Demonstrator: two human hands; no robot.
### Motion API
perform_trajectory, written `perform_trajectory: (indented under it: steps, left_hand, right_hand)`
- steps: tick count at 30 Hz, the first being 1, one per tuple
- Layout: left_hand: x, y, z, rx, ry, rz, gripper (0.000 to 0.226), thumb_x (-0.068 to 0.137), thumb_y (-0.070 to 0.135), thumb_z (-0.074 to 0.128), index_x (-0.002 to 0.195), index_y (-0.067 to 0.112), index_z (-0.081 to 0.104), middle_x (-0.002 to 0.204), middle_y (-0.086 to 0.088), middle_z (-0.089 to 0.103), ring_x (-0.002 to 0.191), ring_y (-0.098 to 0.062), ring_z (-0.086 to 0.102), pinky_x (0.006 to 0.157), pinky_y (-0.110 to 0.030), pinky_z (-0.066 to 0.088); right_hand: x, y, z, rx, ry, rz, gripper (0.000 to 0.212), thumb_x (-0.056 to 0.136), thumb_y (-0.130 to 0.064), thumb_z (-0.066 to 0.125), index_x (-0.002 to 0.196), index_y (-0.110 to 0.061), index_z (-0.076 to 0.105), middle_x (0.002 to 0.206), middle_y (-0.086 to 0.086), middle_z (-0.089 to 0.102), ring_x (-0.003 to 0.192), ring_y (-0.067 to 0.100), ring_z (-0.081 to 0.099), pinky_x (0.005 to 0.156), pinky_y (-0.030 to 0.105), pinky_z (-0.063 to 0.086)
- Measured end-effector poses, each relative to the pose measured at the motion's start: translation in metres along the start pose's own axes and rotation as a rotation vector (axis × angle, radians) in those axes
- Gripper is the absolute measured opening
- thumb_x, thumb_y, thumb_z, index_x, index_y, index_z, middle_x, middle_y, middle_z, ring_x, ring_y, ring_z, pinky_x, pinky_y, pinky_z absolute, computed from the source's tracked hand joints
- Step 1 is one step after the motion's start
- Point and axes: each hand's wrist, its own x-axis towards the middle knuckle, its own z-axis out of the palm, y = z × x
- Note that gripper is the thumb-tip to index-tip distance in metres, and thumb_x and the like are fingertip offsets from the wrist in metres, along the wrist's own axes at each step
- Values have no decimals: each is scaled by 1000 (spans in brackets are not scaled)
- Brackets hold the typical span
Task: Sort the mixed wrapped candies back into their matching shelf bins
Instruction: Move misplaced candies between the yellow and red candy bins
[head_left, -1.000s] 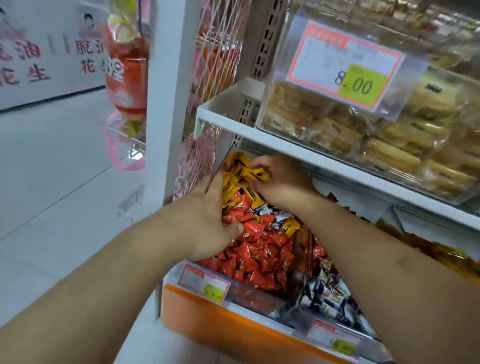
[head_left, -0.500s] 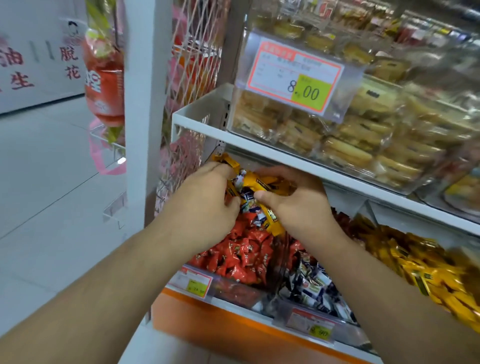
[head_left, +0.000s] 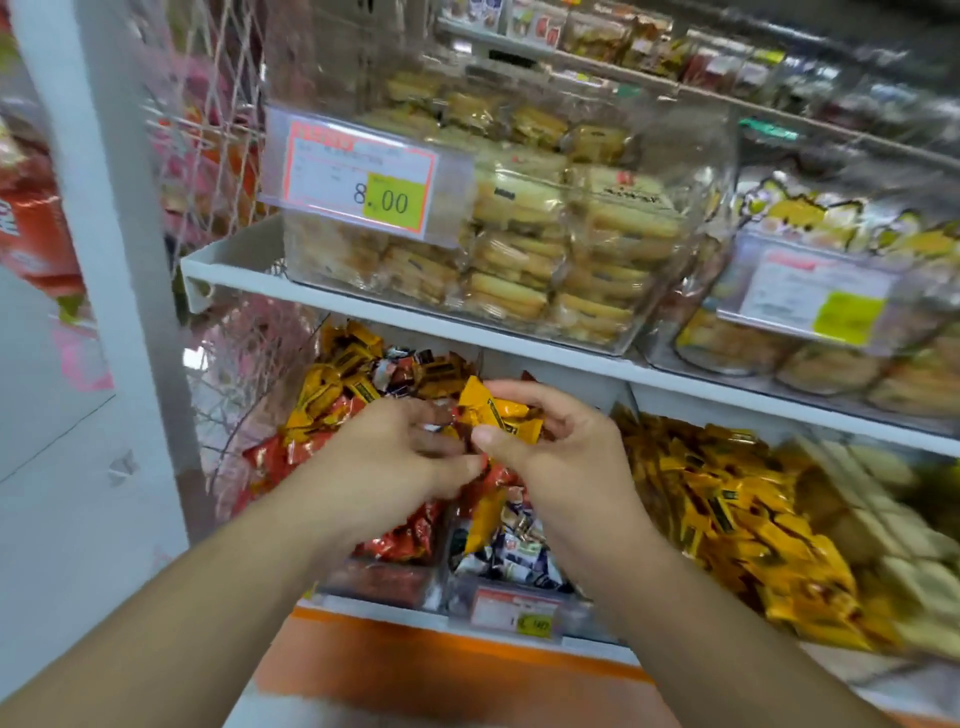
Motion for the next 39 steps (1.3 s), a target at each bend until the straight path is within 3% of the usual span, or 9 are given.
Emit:
perform_trajectory:
  steps: [8,12,14,19,25,29,34,36,39]
  left_hand:
    - [6,4,45,521,238,280,31,89,30,77,114,36,59,102,22,63,99,4,59,93,-29,53]
    - [-3,18,74,255,20,181,38,83,55,78,115,40,66,102,18,73,94,-7,72,86,-41,60]
    - [-6,22,91,144,-50,108,38,86,42,79,117,26,66,94,3,78,84,-23,77,83,-48,62]
    - [-3,25,111,-1,37,54,22,89,7,77,109,10,70,91,-13,77,76,-28,77,72,-32,64]
    - [-1,23,120,-3,52,60,21,88,6,77,107,9,69,89,-11,77,82,-26,78,81,-35,61]
    - [-2,20,128,6,58,57,20,87,5,78,105,9,70,90,-12,77,80,-26,78,71,-27,62]
    - [-1,15,132,32,48,73,20,87,10,79,105,14,70,93,-11,77,84,-27,77,88,-48,60]
    - [-2,16,134,61,28,82,19,88,16,80,105,18,70,93,-6,78,87,-27,77,91,-51,58]
    - [-2,16,136,79,19,89,19,87,26,80,104,23,71,95,-1,79,86,-23,76,93,-51,56]
  right_hand:
    - [-30,5,-61,-202,65,2,35,85,-14,84,104,-42,76,107,-18,75,98,7,71,85,36,59]
    - [-43,7,-93,-307,32,-46,35,87,-9,82,106,-38,75,104,-15,75,94,7,71,77,32,62]
    - [-47,9,-101,-408,28,-67,35,88,-13,82,107,-41,73,109,-20,71,103,-2,65,80,24,59]
    - [-52,2,-131,-410,-1,-36,26,96,-19,73,109,-41,73,99,-17,72,85,6,69,70,30,58]
    - [-39,0,-184,-541,302,9,31,100,-23,67,125,-42,67,85,-1,71,66,32,68,42,43,48]
    - [-30,10,-210,-807,332,102,49,100,-13,64,145,-28,50,108,-1,69,54,15,60,35,21,38]
    - [-29,17,-224,-872,371,90,37,100,-17,64,136,-24,58,123,-4,67,77,7,66,58,6,40]
    - [-29,16,-227,-983,348,82,51,98,-20,66,147,-23,52,139,-2,61,110,15,63,81,17,44]
    - [-33,4,-218,-949,286,48,54,97,-23,67,148,-29,51,144,-7,54,113,12,56,82,20,44]
